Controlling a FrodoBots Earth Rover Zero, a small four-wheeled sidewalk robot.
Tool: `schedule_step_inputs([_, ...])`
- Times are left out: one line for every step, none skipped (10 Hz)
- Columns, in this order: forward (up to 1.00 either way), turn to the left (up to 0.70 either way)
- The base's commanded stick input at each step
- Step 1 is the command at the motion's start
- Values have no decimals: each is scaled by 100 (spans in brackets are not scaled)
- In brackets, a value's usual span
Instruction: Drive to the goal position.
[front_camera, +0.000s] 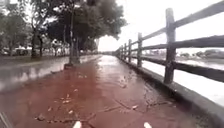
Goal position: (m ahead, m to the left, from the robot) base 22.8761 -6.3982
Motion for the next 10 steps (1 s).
schedule_step_inputs([50,7])
schedule_step_inputs([50,0])
schedule_step_inputs([50,0])
schedule_step_inputs([50,0])
schedule_step_inputs([50,0])
schedule_step_inputs([50,2])
schedule_step_inputs([50,23])
schedule_step_inputs([50,8])
schedule_step_inputs([50,0])
schedule_step_inputs([50,0])
